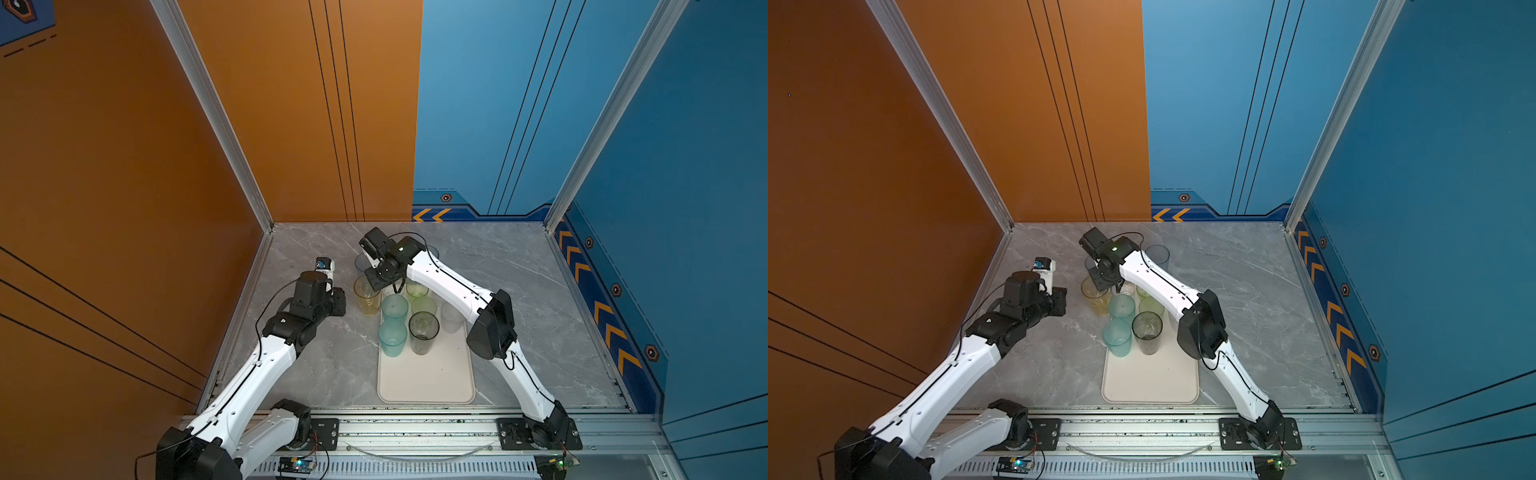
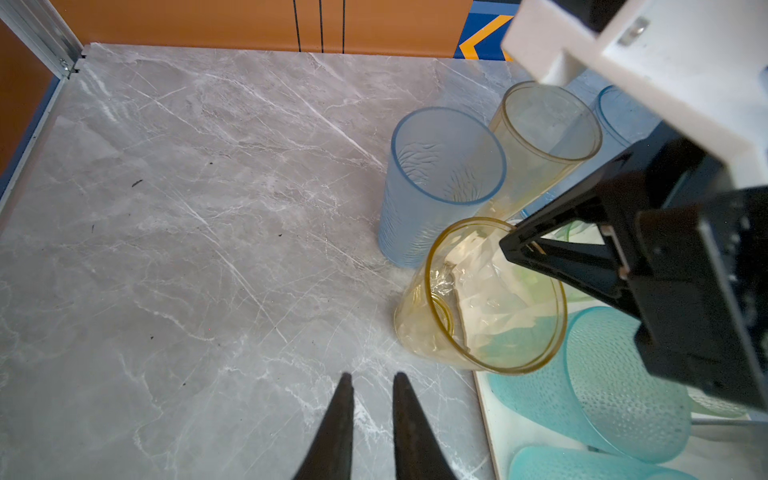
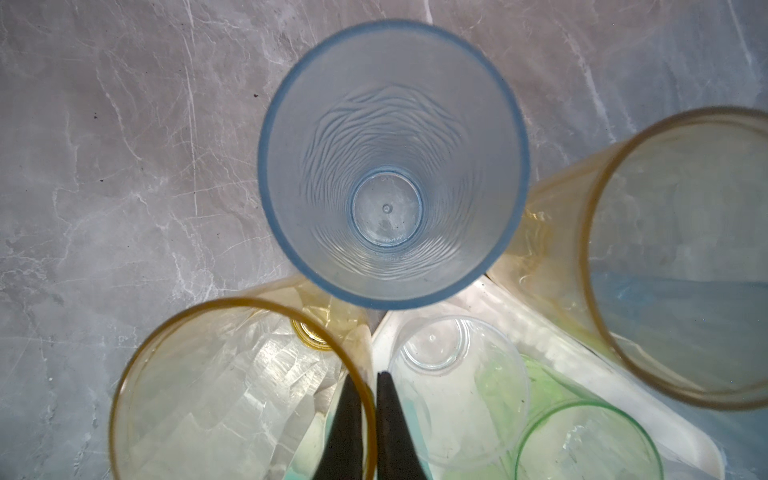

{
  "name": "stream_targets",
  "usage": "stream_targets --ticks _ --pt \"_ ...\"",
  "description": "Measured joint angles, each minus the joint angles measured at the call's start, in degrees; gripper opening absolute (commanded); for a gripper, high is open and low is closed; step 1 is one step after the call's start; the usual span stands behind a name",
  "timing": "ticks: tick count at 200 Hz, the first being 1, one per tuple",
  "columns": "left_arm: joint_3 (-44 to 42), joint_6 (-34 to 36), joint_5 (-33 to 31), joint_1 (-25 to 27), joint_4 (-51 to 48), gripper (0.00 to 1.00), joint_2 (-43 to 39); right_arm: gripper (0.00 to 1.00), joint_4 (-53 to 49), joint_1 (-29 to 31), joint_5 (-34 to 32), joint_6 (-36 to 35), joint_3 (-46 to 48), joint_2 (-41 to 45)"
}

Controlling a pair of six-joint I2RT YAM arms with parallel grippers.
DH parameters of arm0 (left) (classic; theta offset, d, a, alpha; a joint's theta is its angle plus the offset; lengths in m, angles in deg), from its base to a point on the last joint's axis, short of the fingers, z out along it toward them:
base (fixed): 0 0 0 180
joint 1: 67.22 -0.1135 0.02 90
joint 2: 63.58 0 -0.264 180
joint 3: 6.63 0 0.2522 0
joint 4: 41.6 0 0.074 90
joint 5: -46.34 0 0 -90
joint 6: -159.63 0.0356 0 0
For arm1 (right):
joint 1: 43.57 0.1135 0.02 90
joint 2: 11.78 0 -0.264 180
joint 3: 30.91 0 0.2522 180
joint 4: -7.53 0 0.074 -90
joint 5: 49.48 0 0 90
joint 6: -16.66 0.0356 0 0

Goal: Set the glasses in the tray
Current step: 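Lift the yellow glass with the right gripper, then carry the yellow glass with the right gripper over the tray's nearer corner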

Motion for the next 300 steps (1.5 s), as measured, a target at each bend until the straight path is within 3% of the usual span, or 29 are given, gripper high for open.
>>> stream_targets --ticks 107,137,184,252,300 --pt "0.0 0.0 -0.5 -0.1 -0.2 0.2 -1.9 0.0 0.0 2.5 0.6 -1.0 -0.1 0.3" --pt "0.0 0.0 -1.5 -0.3 -0.3 0.2 -3.8 0.0 1.5 3.1 1.5 -1.3 3.5 3.8" --pt "-0.7 0.1 -2.9 -0.4 -0.4 0.21 -6.3 0.0 6.0 3.3 1.5 -1.4 13.7 16.3" --pt "-0.7 0.1 -3.8 -0.4 -0.7 0.21 -6.2 0.0 14.4 2.2 1.0 -1.3 31.6 40.6" --pt "-0.7 0.1 -3.8 -0.4 -1.3 0.21 -5.0 0.0 16.1 -1.0 -5.5 -0.4 45.5 59.3"
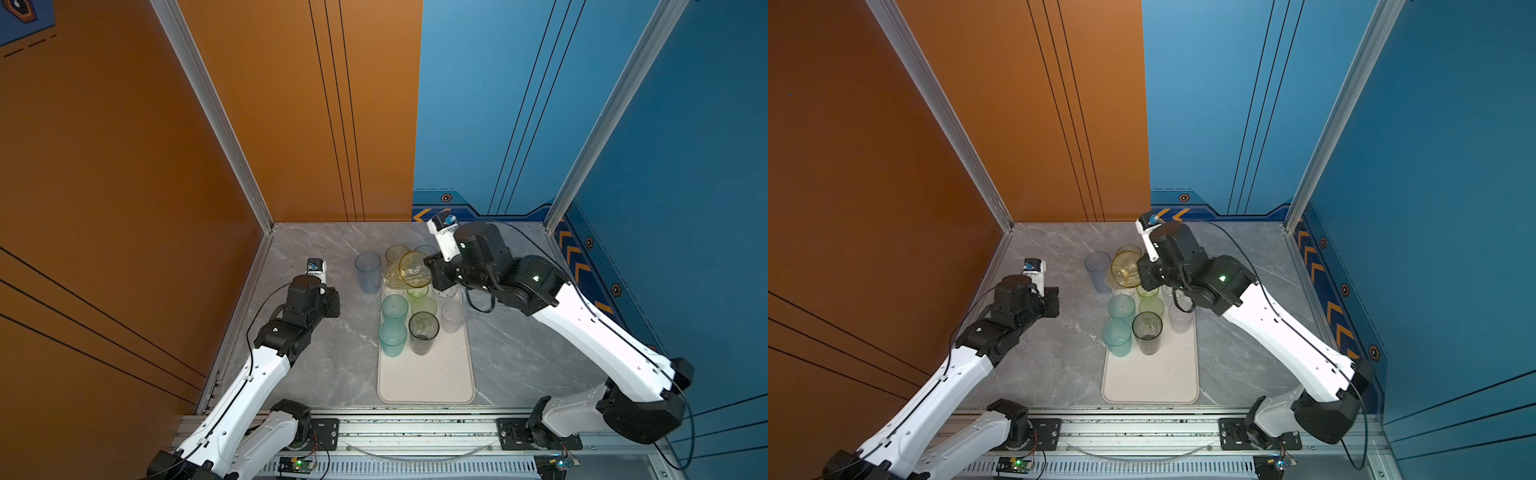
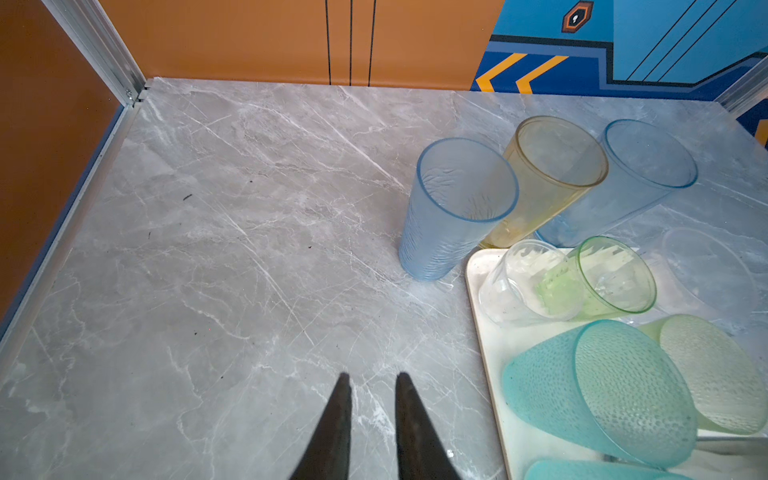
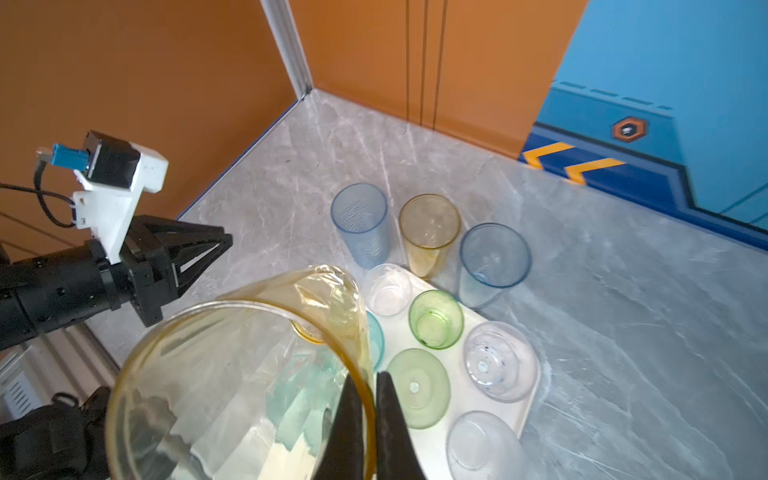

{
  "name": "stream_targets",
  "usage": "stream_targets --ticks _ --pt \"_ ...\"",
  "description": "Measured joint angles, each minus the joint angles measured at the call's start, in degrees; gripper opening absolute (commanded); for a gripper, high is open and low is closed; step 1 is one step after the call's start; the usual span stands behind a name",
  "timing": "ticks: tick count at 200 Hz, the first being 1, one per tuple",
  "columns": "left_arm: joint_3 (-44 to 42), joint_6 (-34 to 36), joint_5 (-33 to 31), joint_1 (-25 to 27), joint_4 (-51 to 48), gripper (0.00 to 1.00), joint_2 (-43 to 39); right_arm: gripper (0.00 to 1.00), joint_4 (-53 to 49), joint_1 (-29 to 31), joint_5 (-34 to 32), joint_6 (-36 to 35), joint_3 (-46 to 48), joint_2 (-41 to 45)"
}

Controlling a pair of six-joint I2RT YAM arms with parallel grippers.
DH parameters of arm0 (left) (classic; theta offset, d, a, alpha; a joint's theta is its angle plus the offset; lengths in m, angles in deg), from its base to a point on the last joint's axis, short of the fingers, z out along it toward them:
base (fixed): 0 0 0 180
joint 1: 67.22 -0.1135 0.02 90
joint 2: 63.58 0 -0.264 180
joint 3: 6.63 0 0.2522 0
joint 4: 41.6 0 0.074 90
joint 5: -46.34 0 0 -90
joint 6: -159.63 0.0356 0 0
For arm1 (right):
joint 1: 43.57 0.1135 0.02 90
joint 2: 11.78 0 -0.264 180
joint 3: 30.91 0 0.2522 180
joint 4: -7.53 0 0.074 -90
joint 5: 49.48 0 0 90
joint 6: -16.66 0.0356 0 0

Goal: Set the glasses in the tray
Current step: 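Carry the yellow glass with the right gripper over the tray's nearer corner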

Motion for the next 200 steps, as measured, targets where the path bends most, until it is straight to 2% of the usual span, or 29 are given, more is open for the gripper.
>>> stream_targets --ticks 34,62,88,121,200 --pt "0.1 0.0 0.0 0.0 -0.1 0.21 1.0 0.0 -3.3 -4.1 -5.4 1.9 7.2 11.8" --pt "1.0 0.0 0.1 0.0 -0.4 0.21 3.0 0.0 -9.8 -6.7 -8.6 3.5 7.7 16.2" --pt "3.0 0.0 0.1 0.1 -0.8 0.21 4.4 0.0 -15.8 -6.8 -8.7 4.7 9.2 16.2" --pt "5.4 -0.1 0.0 1.4 -0.9 0.21 5.6 0.0 -20.6 -6.8 -8.0 5.9 15.5 12.7" --pt "9.3 -0.4 -0.5 4.9 -2.3 0.24 10.6 0.0 -18.0 -6.8 -2.4 7.1 22.9 9.9"
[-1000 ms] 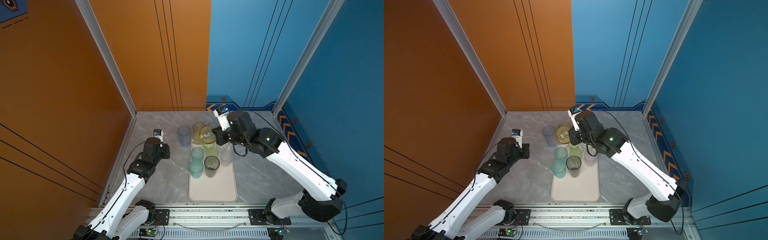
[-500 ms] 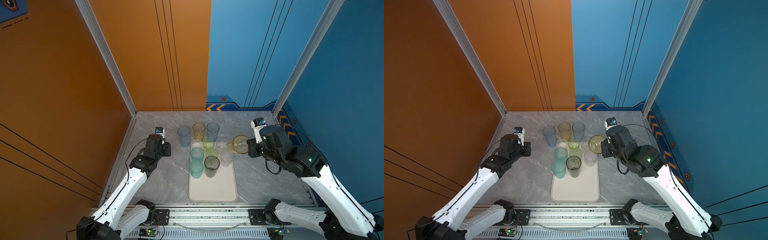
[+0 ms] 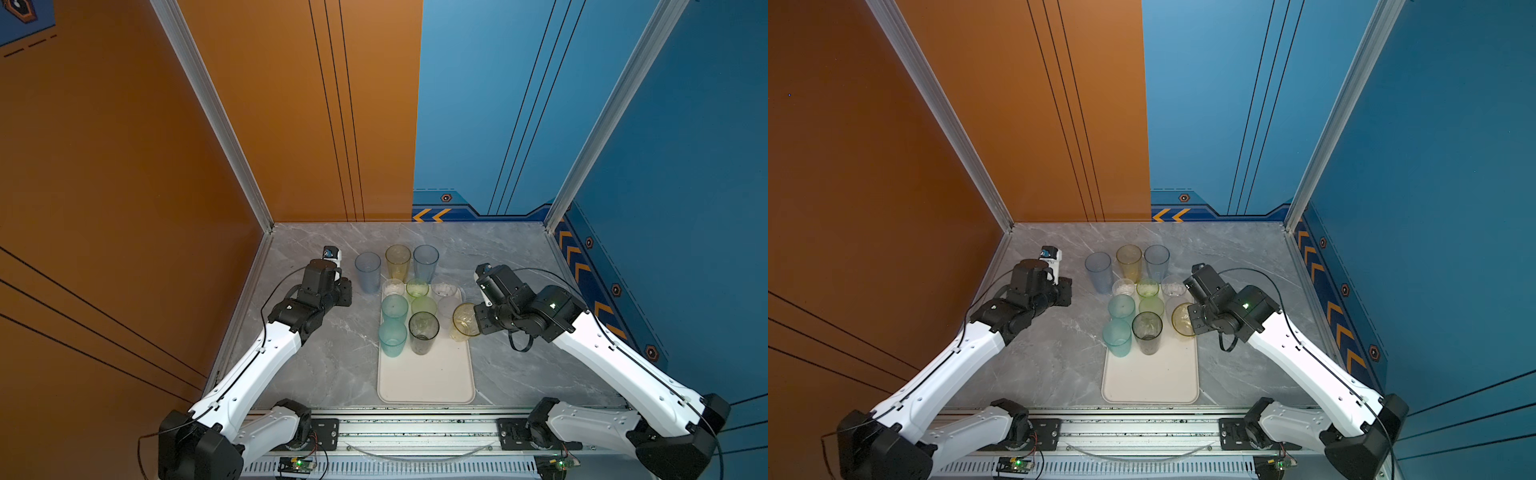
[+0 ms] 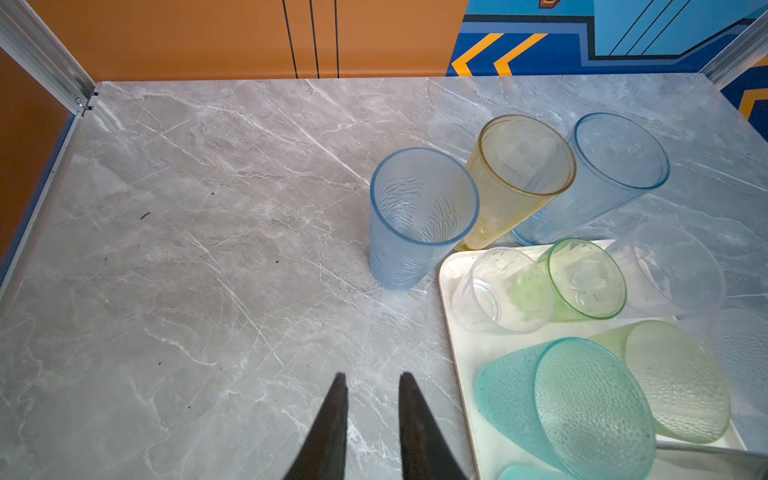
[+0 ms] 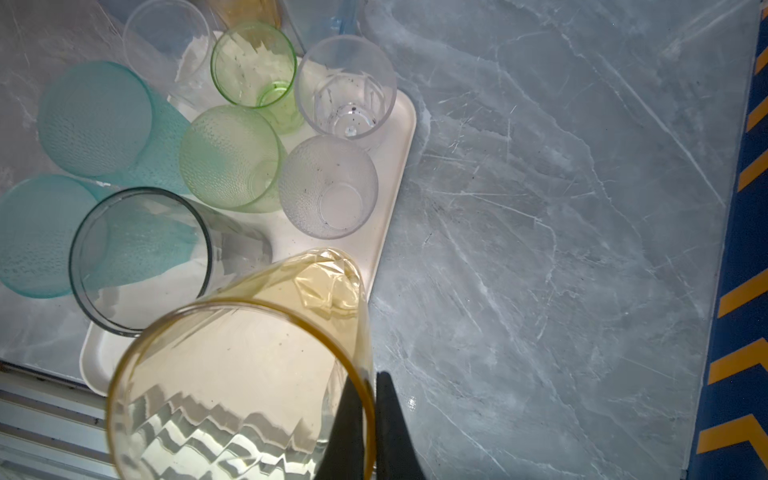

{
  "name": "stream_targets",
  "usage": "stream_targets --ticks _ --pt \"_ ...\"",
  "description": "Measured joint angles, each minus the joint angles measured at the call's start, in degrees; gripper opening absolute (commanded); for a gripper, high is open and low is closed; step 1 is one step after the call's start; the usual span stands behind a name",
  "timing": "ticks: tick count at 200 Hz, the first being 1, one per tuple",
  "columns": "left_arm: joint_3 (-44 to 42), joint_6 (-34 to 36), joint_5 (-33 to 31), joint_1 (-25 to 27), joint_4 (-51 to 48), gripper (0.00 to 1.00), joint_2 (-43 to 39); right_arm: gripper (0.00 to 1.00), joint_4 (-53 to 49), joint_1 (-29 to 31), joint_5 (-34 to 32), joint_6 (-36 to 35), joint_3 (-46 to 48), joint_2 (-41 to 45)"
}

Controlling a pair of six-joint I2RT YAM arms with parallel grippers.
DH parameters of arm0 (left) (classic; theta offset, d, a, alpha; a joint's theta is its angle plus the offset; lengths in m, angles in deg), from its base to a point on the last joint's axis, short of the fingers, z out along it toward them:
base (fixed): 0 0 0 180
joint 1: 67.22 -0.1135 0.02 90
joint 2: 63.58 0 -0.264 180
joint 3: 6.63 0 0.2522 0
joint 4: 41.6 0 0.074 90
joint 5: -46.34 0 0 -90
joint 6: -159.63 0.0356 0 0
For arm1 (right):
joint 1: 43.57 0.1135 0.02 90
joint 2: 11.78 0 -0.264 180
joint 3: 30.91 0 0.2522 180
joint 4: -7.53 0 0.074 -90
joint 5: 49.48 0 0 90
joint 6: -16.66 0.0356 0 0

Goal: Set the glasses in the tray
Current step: 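Carry the yellow glass with the right gripper over the tray's nearer corner, then lower the yellow glass onto the tray beside the dark glass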

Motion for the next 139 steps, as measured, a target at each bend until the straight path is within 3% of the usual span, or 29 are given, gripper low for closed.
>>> stream_targets --ticks 139 --pt "1.6 0.0 -0.9 0.8 -1.2 0.26 2.6 0.0 1.0 0.0 3.4 0.0 1.6 -1.6"
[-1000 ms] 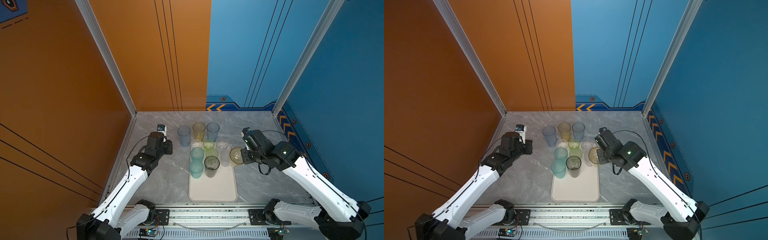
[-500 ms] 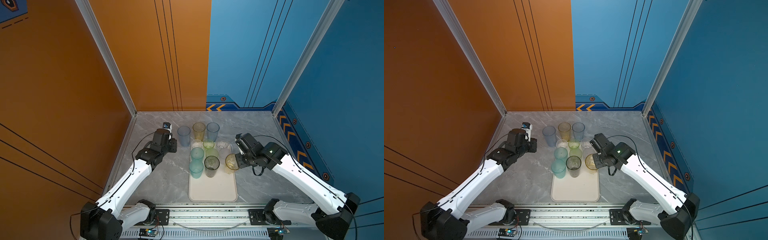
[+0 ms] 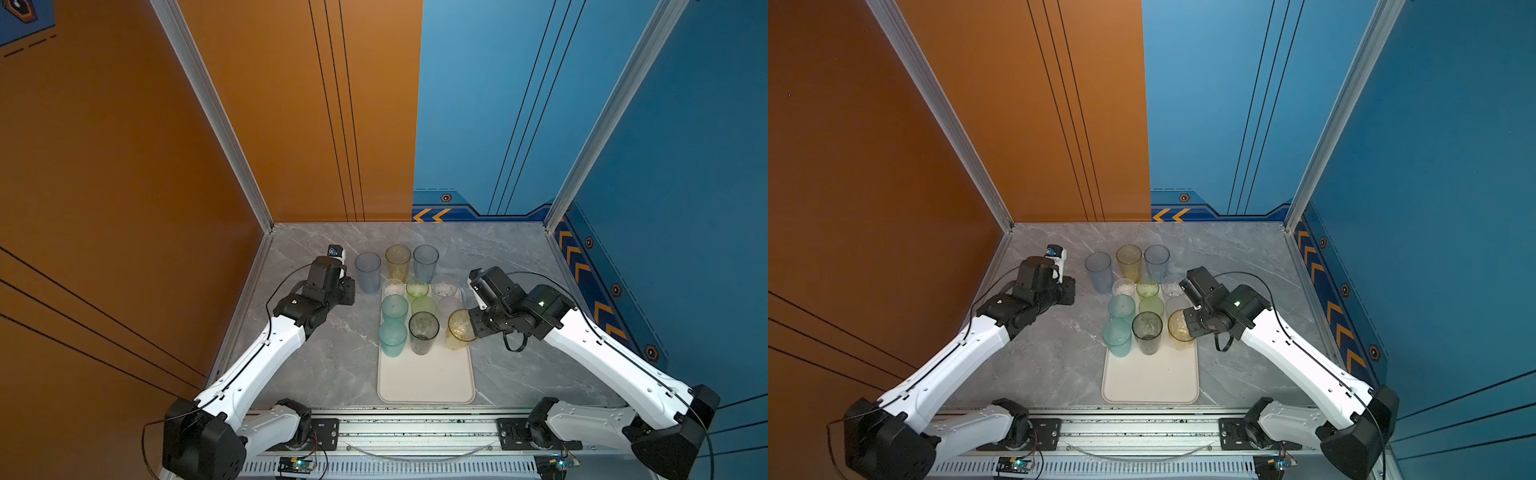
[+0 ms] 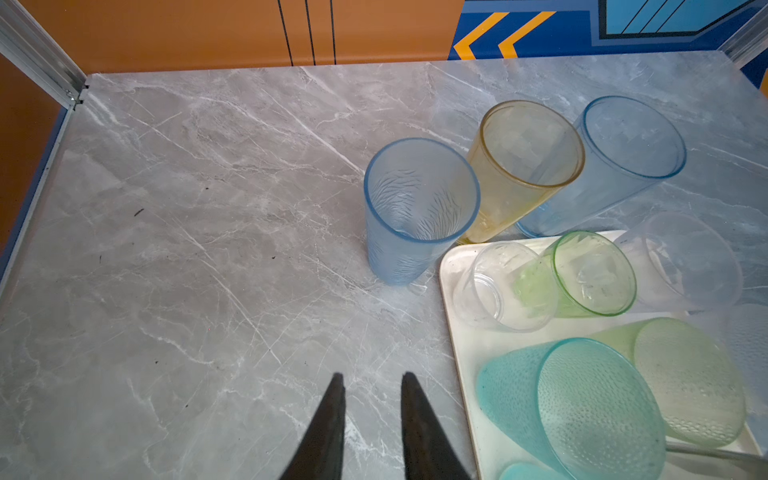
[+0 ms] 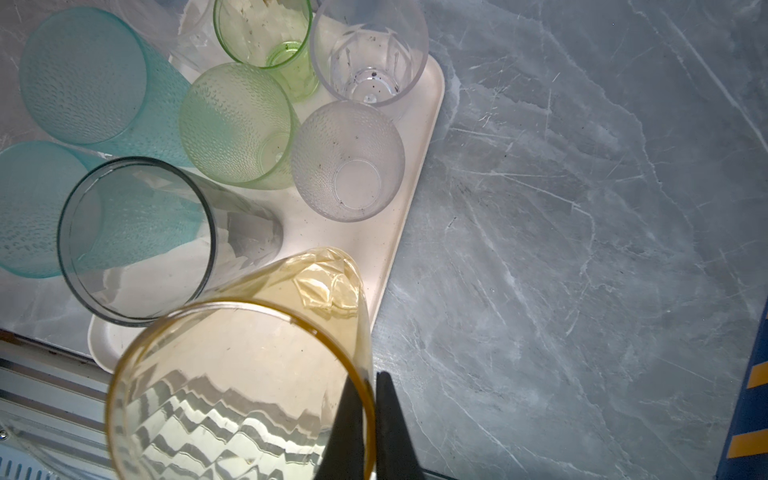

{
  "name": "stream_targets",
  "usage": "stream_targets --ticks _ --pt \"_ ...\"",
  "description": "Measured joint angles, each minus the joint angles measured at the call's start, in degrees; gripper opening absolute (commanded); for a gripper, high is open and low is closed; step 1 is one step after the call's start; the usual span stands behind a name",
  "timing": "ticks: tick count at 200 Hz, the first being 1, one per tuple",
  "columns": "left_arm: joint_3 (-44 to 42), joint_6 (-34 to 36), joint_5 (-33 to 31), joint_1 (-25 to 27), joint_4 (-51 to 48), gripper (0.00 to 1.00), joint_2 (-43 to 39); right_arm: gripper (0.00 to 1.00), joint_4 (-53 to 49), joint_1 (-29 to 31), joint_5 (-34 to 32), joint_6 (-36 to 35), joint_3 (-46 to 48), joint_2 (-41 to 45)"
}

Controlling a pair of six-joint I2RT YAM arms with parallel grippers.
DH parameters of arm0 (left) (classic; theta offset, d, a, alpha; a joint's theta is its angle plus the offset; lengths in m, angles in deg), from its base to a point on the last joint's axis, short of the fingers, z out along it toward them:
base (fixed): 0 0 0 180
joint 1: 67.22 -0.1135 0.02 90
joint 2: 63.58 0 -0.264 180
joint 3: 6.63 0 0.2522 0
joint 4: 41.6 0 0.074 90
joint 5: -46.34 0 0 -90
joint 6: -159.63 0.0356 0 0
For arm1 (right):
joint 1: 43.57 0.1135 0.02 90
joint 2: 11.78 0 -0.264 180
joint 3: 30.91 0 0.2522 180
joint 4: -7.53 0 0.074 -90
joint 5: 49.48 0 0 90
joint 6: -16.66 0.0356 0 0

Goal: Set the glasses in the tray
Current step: 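Lower the yellow glass onto the tray beside the dark glass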

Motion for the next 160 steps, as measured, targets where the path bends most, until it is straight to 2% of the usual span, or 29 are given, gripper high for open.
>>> stream_targets --ticks 160 --pt "0.8 0.0 0.0 0.0 -0.8 0.28 0.8 0.0 3.4 -3.3 2.3 -0.7 2.3 -5.3"
